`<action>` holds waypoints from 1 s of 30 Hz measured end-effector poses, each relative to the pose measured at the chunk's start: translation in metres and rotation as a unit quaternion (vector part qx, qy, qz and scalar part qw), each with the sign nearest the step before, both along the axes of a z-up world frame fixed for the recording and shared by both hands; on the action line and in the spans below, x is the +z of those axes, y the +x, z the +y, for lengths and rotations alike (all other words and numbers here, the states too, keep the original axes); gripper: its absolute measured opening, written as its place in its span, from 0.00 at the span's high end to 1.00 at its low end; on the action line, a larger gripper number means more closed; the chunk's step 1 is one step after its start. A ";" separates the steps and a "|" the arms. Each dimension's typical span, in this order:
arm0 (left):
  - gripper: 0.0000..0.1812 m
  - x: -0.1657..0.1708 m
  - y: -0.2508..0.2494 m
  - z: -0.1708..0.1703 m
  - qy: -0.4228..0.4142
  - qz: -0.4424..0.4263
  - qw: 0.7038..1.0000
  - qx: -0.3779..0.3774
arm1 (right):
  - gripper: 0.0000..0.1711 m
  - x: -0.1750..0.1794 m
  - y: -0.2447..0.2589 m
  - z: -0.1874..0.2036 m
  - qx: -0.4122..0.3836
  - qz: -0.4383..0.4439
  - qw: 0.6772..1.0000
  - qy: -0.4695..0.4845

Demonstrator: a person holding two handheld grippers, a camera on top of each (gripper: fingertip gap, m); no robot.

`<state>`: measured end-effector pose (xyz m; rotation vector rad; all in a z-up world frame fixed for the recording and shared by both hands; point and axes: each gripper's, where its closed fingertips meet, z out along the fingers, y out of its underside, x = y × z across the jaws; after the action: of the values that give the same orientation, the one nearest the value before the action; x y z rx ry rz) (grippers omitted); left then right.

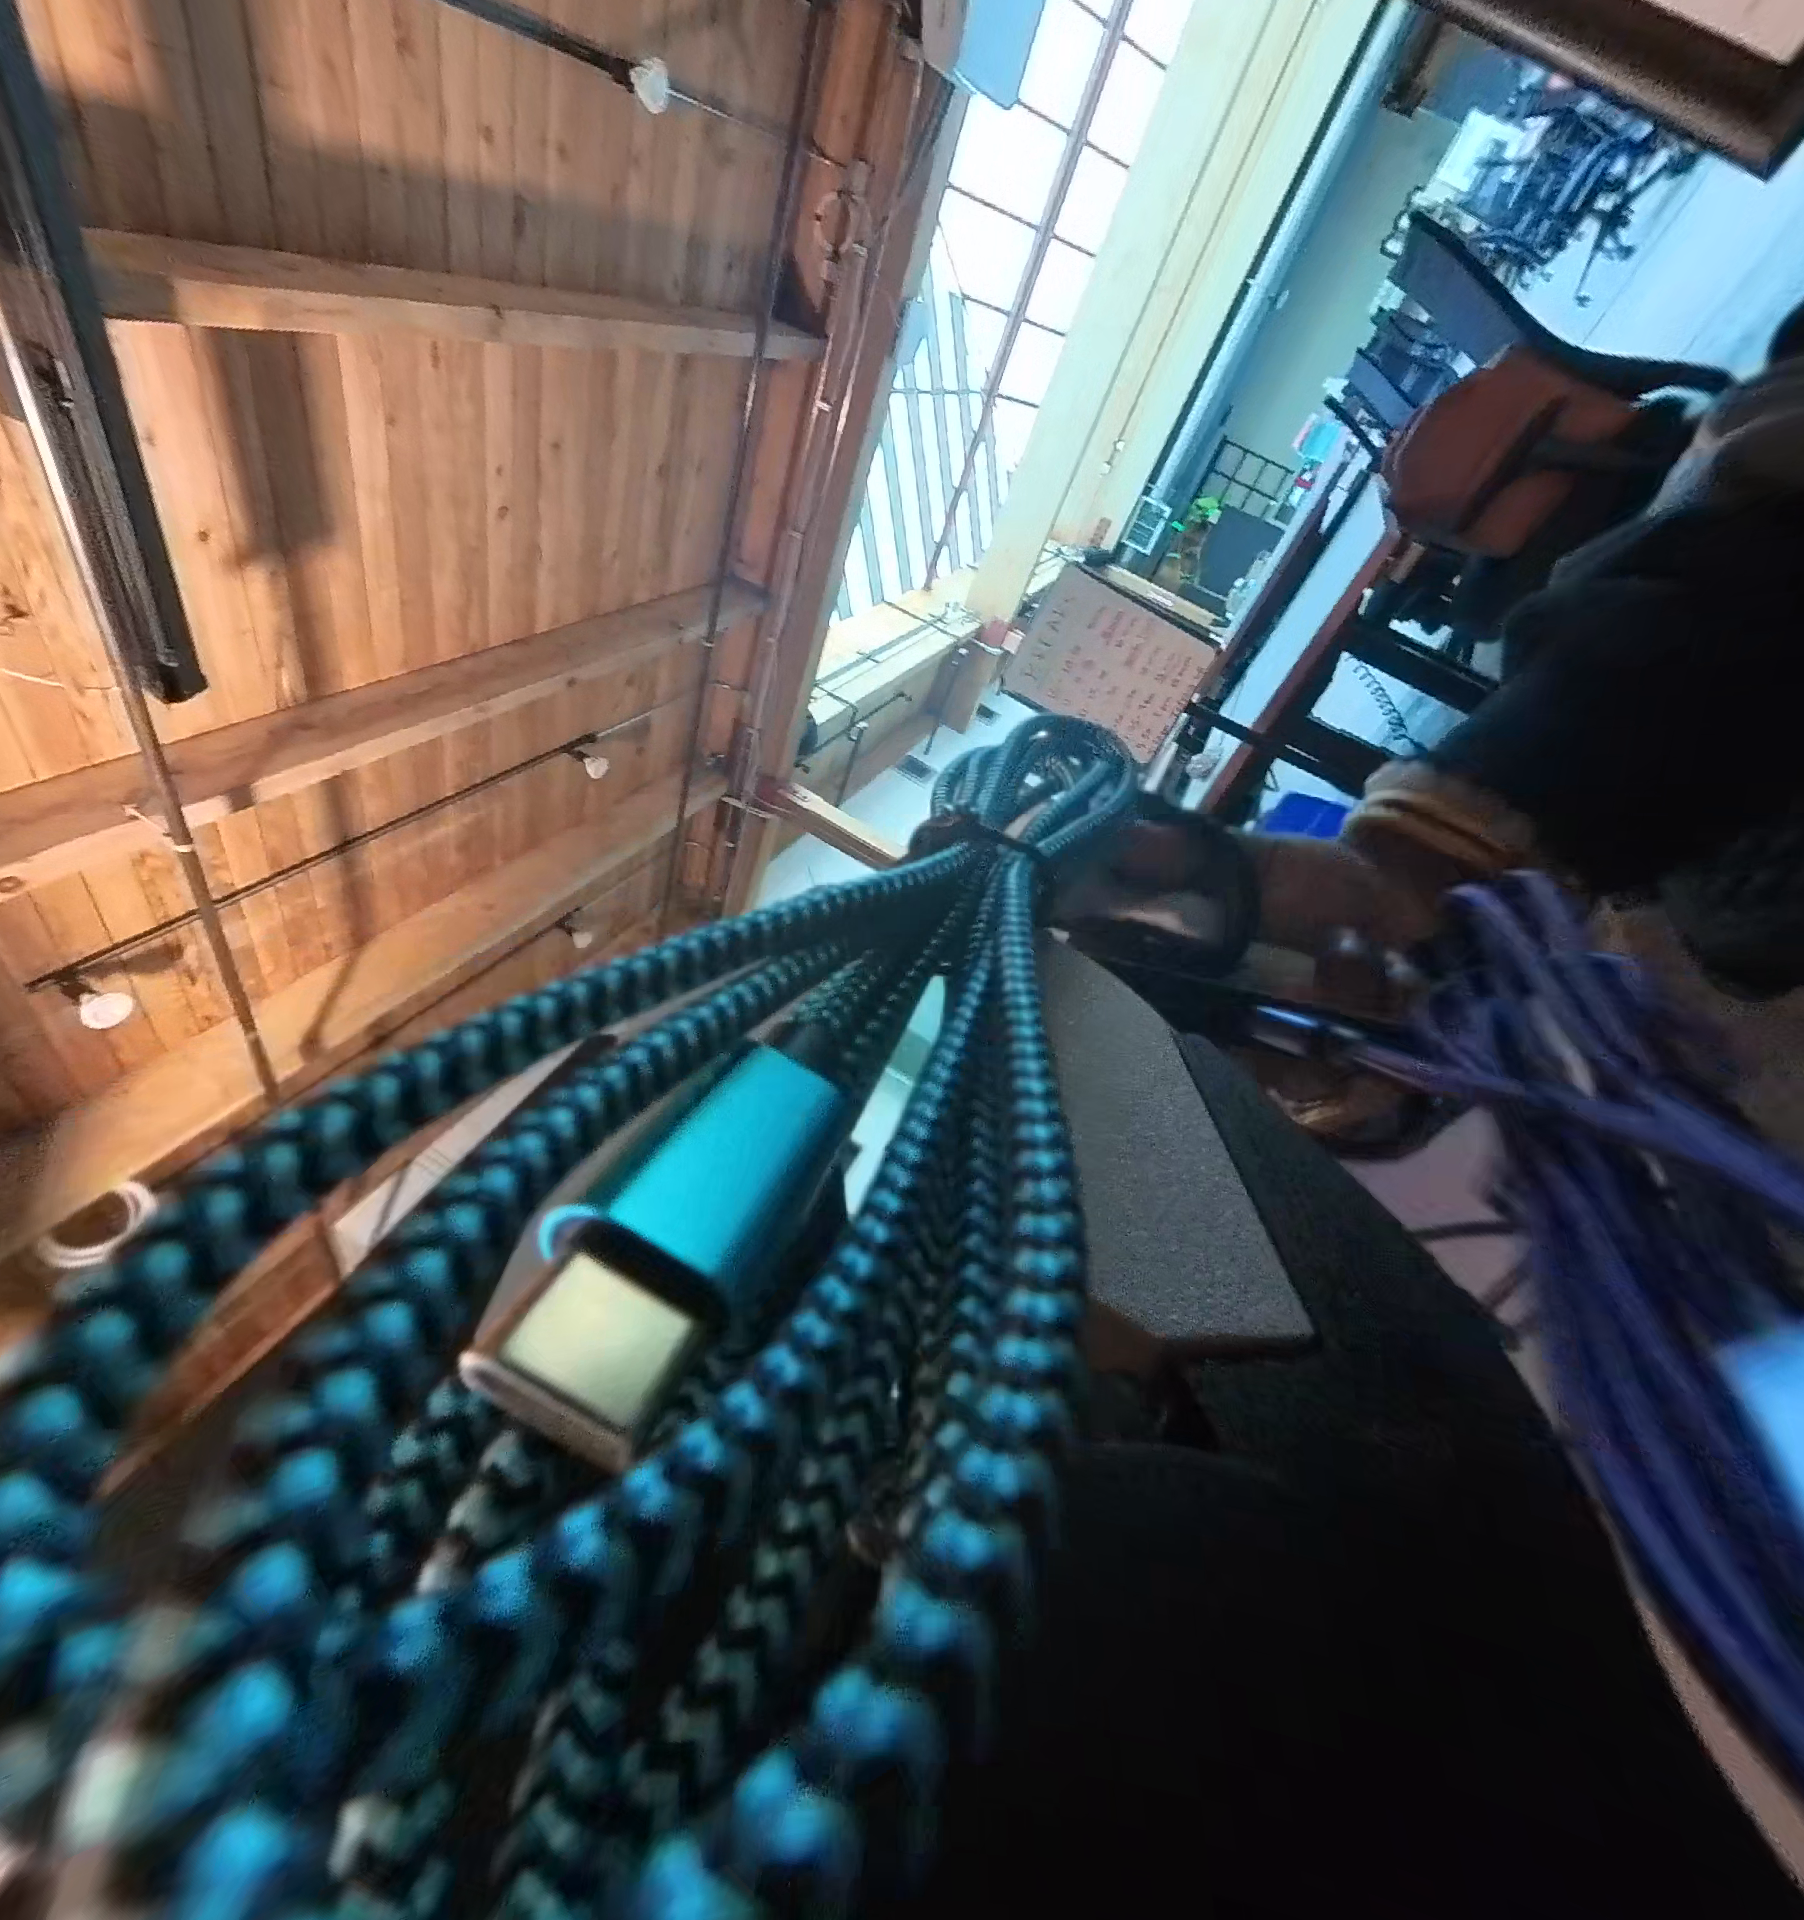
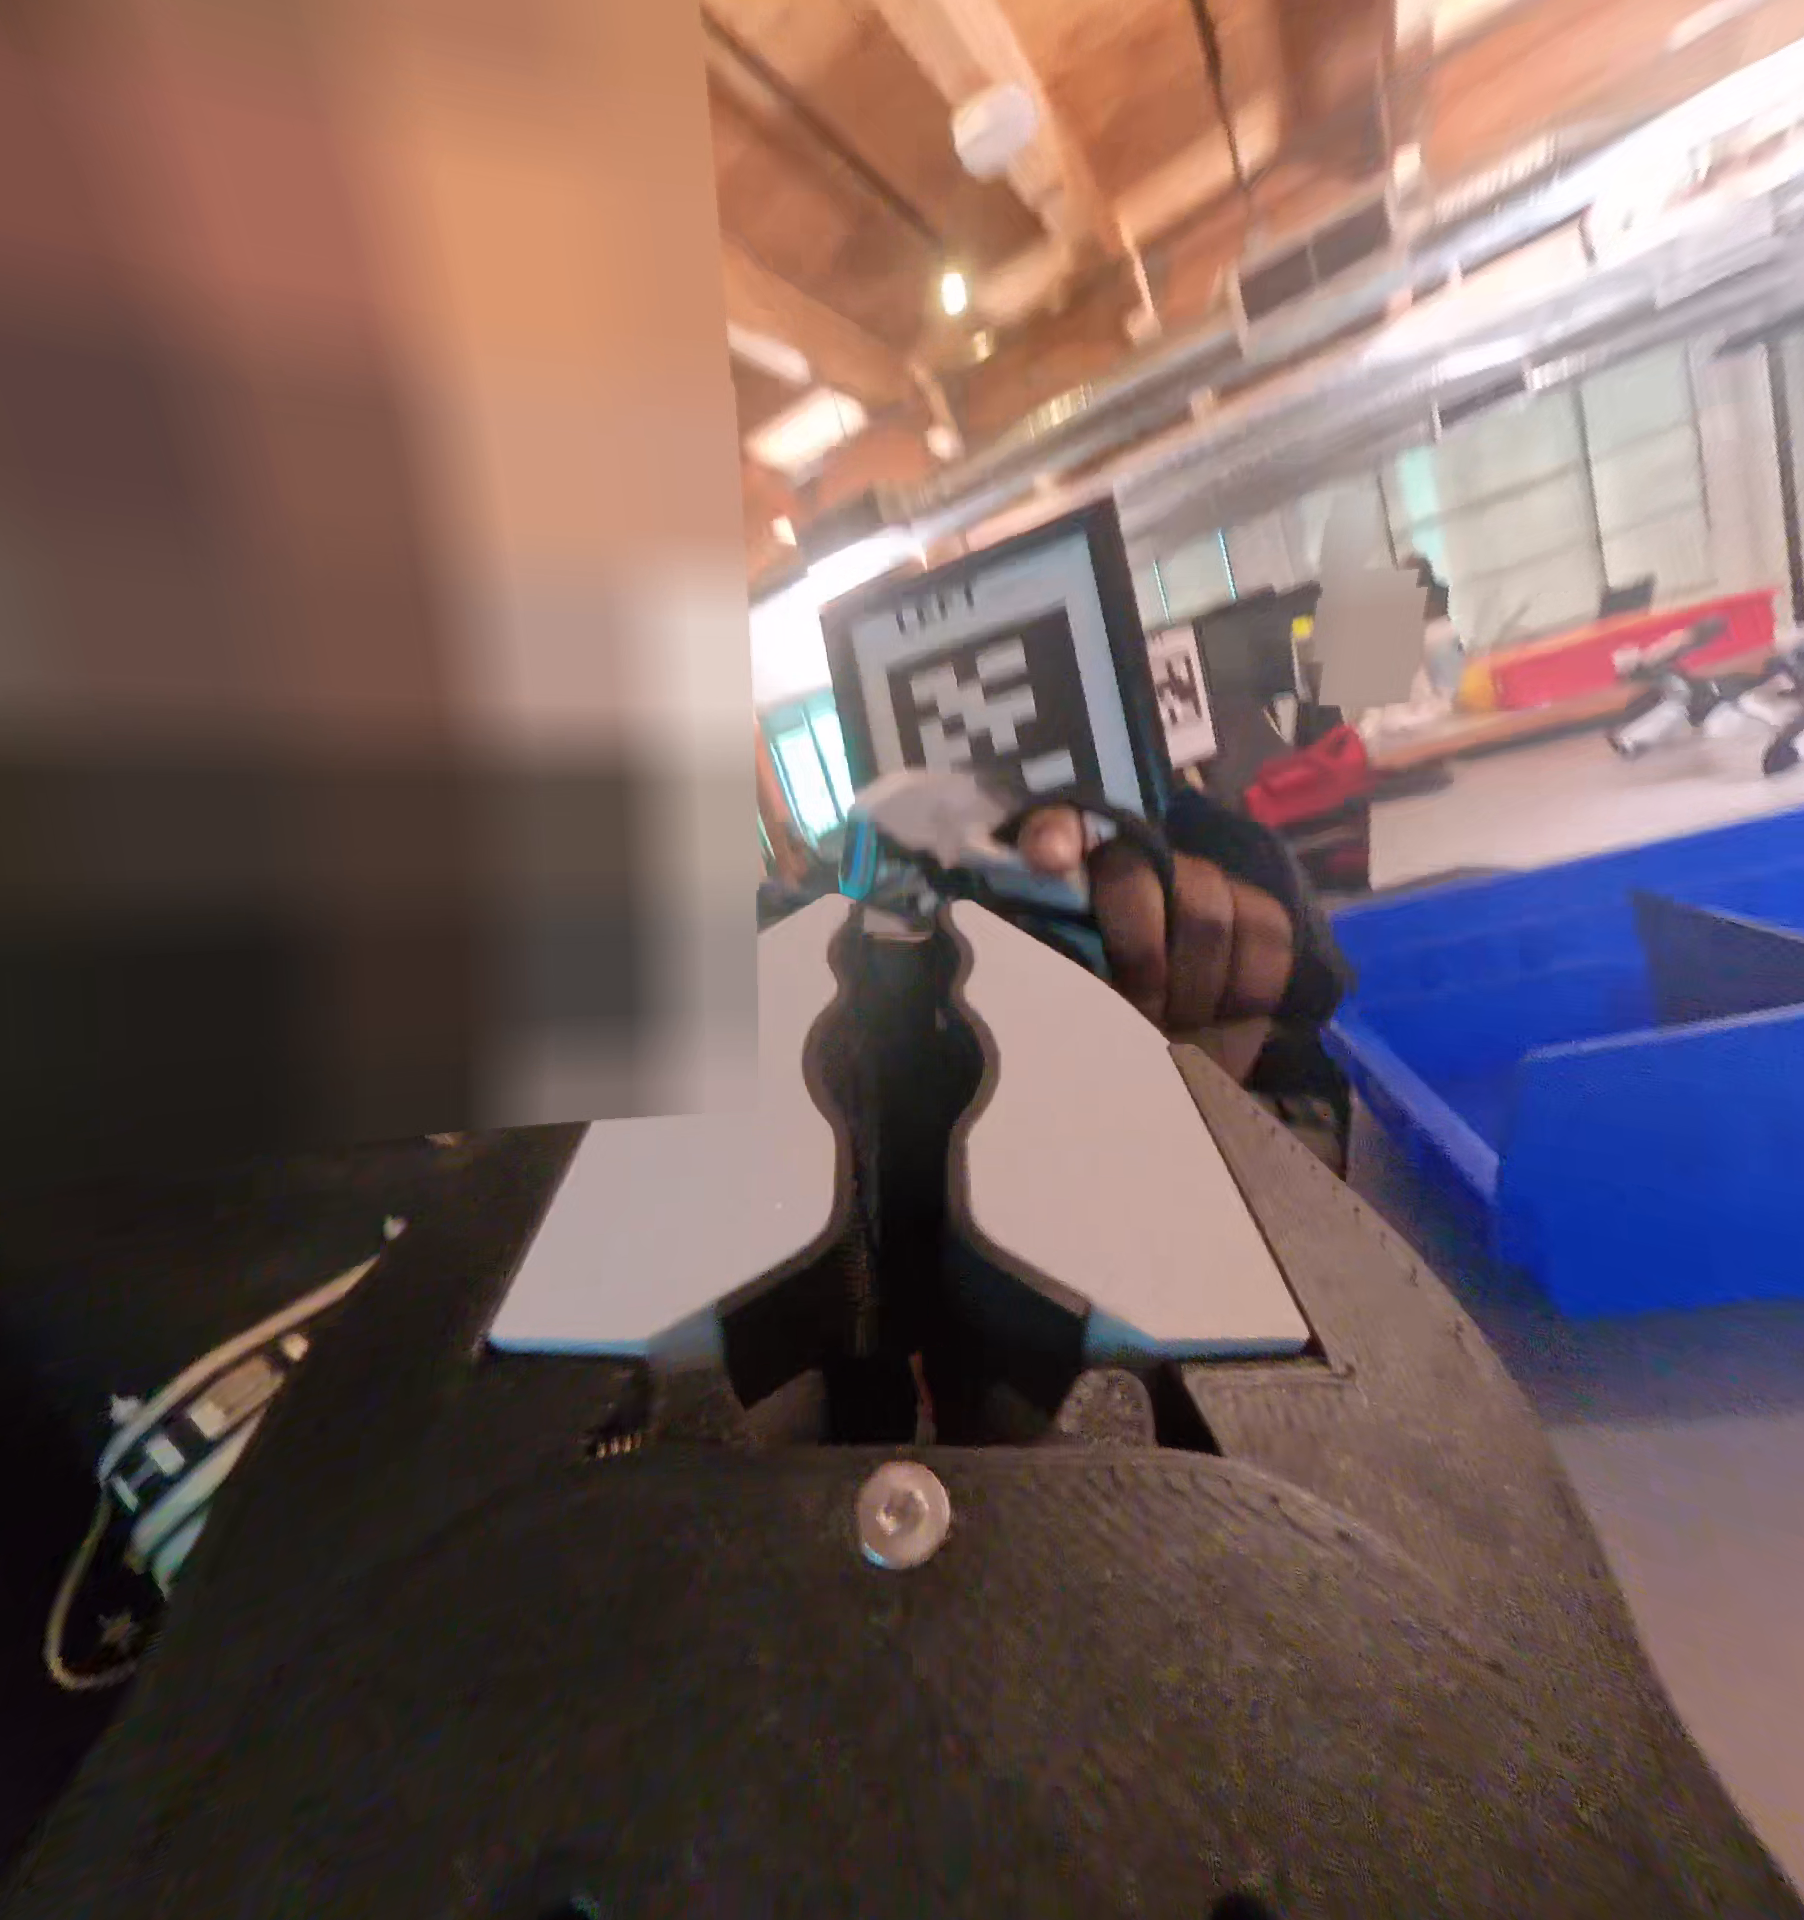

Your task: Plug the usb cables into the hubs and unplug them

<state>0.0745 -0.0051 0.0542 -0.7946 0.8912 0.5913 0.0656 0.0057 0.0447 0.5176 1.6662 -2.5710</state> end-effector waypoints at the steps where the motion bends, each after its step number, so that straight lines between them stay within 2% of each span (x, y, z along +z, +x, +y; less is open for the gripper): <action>1: 0.92 -0.002 0.000 0.000 -0.008 0.006 1.000 -0.002 | 0.94 -0.010 0.001 -0.009 -0.005 -0.004 0.999 0.042; 4: 0.92 -0.011 0.002 0.000 -0.047 0.005 0.998 -0.032 | 0.94 -0.024 0.005 -0.028 -0.027 0.001 0.994 0.109; 7: 0.73 0.005 -0.025 0.000 -0.034 -0.032 0.999 -0.009 | 0.95 -0.036 -0.015 0.000 -0.081 -0.049 0.993 0.067; 8: 0.72 0.010 -0.031 -0.002 -0.035 -0.047 0.998 -0.016 | 0.95 -0.038 -0.020 0.007 -0.101 -0.049 0.992 0.058; 9: 0.92 0.013 -0.034 -0.005 -0.035 -0.054 0.998 -0.026 | 0.94 -0.037 -0.023 0.012 -0.114 -0.044 0.991 0.053; 10: 0.92 0.014 -0.035 -0.006 -0.040 -0.054 0.997 -0.039 | 0.95 -0.035 -0.025 0.015 -0.124 -0.038 0.990 0.050; 11: 0.97 0.012 -0.035 -0.006 -0.052 -0.057 0.996 -0.048 | 0.94 -0.029 -0.025 0.018 -0.129 -0.030 0.990 0.043; 12: 0.92 0.011 -0.038 -0.003 -0.058 -0.066 0.995 -0.049 | 0.94 -0.023 -0.024 0.021 -0.135 -0.019 0.990 0.031; 14: 0.93 0.009 -0.044 0.000 -0.052 -0.085 0.994 -0.044 | 0.95 -0.014 -0.020 0.025 -0.140 -0.002 0.990 0.013; 15: 0.99 0.008 -0.048 0.002 -0.053 -0.096 0.993 -0.043 | 0.94 -0.012 -0.019 0.026 -0.147 0.003 0.989 0.011; 18: 0.99 0.015 -0.067 0.004 -0.049 -0.159 0.985 -0.046 | 0.95 -0.015 -0.025 0.032 -0.192 0.007 0.981 0.030; 21: 0.97 0.027 -0.086 -0.001 -0.037 -0.209 0.976 -0.047 | 0.95 -0.038 -0.049 0.046 -0.282 -0.032 0.953 0.108; 24: 0.99 0.031 -0.091 -0.003 -0.028 -0.206 0.977 -0.038 | 0.94 -0.059 -0.062 0.050 -0.352 -0.019 0.910 0.221; 25: 0.93 0.031 -0.091 -0.003 -0.028 -0.205 0.978 -0.037 | 0.94 -0.066 -0.065 0.048 -0.364 -0.010 0.892 0.268; 27: 0.99 0.031 -0.090 -0.002 -0.030 -0.206 0.977 -0.038 | 0.94 -0.083 -0.071 0.042 -0.370 -0.012 0.859 0.354; 30: 0.99 0.030 -0.088 -0.001 -0.029 -0.194 0.980 -0.032 | 0.94 -0.107 -0.080 0.037 -0.367 -0.027 0.834 0.412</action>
<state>-0.0134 -0.0065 0.0839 -0.8940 0.5742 0.3375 -0.0148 0.0430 -0.0625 1.4921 2.9700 -1.9269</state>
